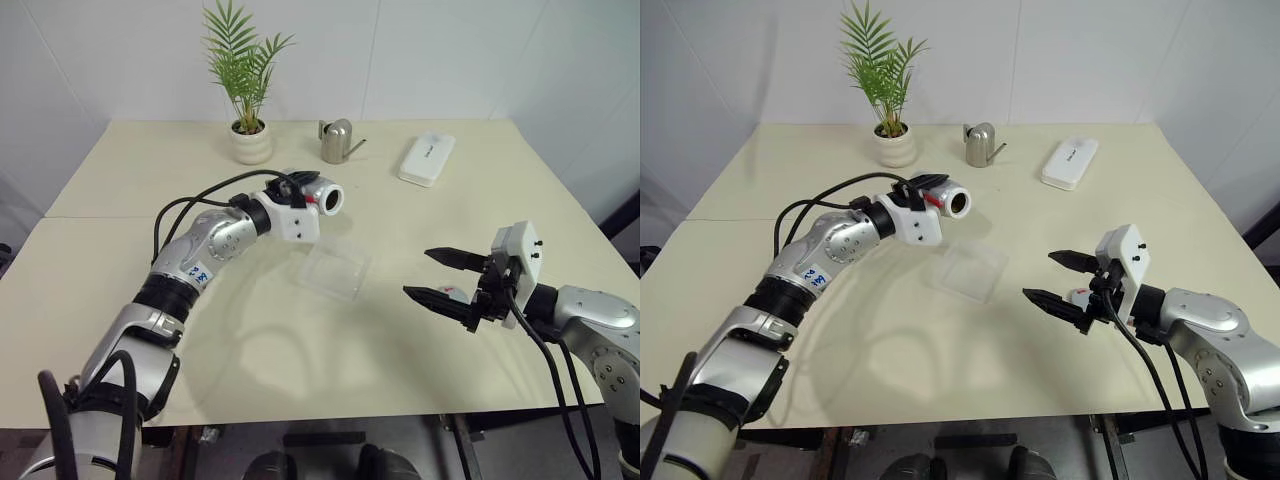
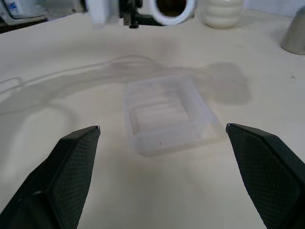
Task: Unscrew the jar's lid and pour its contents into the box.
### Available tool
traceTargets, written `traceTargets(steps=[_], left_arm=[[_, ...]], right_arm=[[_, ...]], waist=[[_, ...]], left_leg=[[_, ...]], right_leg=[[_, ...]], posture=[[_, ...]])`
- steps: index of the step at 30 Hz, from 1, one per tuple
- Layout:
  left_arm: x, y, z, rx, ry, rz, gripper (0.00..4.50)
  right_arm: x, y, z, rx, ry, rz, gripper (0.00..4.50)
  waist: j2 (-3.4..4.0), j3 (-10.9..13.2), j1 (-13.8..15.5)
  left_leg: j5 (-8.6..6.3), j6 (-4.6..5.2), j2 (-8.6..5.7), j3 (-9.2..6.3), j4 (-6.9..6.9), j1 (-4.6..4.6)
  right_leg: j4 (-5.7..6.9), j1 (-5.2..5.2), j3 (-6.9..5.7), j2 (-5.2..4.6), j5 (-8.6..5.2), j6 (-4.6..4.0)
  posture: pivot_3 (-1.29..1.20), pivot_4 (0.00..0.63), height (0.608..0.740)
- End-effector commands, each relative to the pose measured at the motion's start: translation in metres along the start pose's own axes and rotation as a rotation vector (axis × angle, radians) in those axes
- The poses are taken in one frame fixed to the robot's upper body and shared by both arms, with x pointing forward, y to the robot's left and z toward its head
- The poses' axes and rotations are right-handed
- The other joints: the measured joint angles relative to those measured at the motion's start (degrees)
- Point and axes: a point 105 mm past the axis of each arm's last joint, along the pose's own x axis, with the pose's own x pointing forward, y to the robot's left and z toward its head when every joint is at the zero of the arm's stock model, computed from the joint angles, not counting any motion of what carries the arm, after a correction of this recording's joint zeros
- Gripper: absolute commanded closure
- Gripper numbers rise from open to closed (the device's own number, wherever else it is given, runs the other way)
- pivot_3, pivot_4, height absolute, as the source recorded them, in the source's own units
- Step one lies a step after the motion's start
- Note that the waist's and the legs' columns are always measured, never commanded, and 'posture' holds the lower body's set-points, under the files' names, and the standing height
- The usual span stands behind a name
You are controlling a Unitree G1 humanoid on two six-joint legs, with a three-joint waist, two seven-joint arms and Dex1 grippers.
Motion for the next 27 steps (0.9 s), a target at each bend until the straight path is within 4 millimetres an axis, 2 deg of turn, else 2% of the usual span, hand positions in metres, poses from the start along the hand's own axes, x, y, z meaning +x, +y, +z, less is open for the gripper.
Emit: traceTargets(steps=[1,3,7,13,19,21,27], left_arm=[[0.006,0.004,0.017,0.333,-0.127,0.118,2.54],[0.008,-0.003,0.015,0.419,-0.139,0.124,2.54],[0.014,-0.003,0.02,0.571,-0.183,0.175,2.54],[0.012,-0.01,0.015,0.677,-0.188,0.195,2.54],[0.009,-0.012,0.016,0.674,-0.222,0.175,2.54],[0.008,-0.011,0.012,0.62,-0.203,0.157,2.54],[0.0,0.007,0.01,0.482,-0.226,0.141,2.54]], right_arm=[[-0.002,0.007,0.012,-0.023,-0.053,-0.005,0.04],[-0.001,0.008,0.013,-0.017,-0.063,-0.012,0.04],[0.0,0.011,0.013,-0.003,-0.08,-0.022,0.04],[0.001,0.013,0.014,0.007,-0.101,-0.033,0.04],[0.001,0.014,0.013,0.014,-0.117,-0.035,0.04],[0.002,0.014,0.012,0.017,-0.117,-0.031,0.04],[0.003,0.013,0.008,0.026,-0.115,-0.021,0.04]], waist=[[0.0,0.0,0.0],[0.0,0.0,0.0],[-0.01,0.0,0.0],[-0.02,0.0,0.0],[-0.04,0.0,-0.1],[-0.04,0.0,-0.1],[-0.05,0.0,-0.1]], left_leg=[[-0.01,0.01,0.0,0.01,-0.01,-0.01],[-0.03,0.06,0.01,0.03,0.0,-0.02],[-0.04,0.09,0.02,0.07,0.01,-0.05],[-0.06,0.12,0.02,0.15,0.03,-0.09],[-0.06,0.12,0.05,0.21,0.05,-0.07],[-0.06,0.12,0.06,0.24,0.07,-0.07],[-0.05,0.12,0.09,0.34,0.08,-0.07]], right_leg=[[0.0,-0.02,0.01,0.0,0.0,0.0],[0.01,-0.03,0.01,0.0,0.0,0.0],[0.02,-0.08,0.02,0.0,0.0,0.01],[0.04,-0.13,0.03,-0.01,-0.01,0.02],[0.09,-0.16,0.08,-0.01,-0.01,0.02],[0.12,-0.17,0.11,-0.01,-0.01,0.02],[0.19,-0.27,0.21,-0.02,-0.01,0.02]], posture=[[0.0,0.15,0.74],[0.0,0.15,0.74],[0.0,0.15,0.74],[0.0,0.15,0.74],[0.0,0.15,0.74],[0.0,0.15,0.74],[0.0,0.15,0.74]])
